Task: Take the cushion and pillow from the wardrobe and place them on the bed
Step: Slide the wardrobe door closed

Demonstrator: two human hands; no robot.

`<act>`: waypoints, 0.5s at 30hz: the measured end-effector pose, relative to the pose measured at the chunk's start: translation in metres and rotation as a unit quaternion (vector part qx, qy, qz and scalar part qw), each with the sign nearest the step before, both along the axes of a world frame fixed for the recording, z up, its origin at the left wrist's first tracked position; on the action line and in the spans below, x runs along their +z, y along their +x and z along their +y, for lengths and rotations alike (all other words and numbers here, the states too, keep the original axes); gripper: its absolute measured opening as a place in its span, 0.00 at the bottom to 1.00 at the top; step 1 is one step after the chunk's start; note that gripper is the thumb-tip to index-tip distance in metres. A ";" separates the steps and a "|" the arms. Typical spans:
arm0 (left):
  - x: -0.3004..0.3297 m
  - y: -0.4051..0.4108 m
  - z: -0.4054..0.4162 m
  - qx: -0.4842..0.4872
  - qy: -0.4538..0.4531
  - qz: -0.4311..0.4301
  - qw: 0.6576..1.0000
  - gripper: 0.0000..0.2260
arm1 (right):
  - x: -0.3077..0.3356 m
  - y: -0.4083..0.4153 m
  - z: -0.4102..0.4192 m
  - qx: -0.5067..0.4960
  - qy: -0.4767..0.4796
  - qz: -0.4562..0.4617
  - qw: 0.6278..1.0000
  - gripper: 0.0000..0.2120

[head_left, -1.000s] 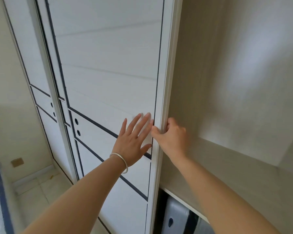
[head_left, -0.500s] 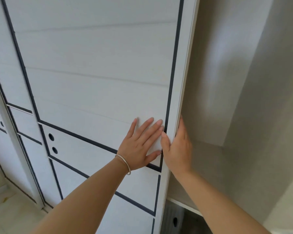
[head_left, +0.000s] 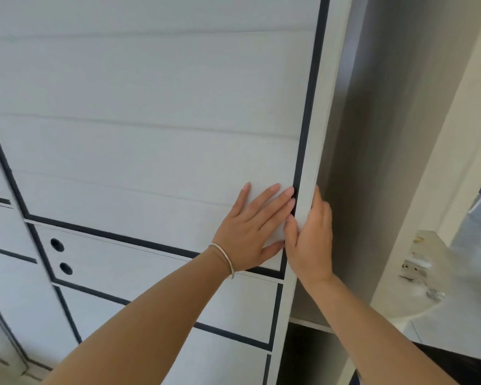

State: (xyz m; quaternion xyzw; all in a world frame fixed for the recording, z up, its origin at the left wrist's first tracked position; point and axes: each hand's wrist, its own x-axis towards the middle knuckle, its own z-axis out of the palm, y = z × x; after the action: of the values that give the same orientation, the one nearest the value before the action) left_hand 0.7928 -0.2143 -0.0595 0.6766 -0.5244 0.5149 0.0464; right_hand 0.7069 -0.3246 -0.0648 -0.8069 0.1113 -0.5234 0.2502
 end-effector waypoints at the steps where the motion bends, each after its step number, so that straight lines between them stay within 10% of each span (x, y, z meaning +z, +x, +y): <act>1: 0.000 -0.002 -0.004 -0.004 -0.001 0.001 1.000 0.30 | 0.001 -0.004 -0.001 -0.031 -0.018 -0.004 0.999 0.28; 15: -0.004 -0.014 -0.035 -0.012 0.003 -0.008 1.000 0.29 | 0.000 -0.030 -0.032 -0.244 -0.209 -0.008 0.947 0.29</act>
State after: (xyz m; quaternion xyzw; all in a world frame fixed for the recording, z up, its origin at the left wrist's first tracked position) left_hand 0.7791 -0.2496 -0.0639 0.6663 -0.5344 0.5179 0.0463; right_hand 0.6773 -0.3565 -0.0649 -0.7851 0.1906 -0.5865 -0.0585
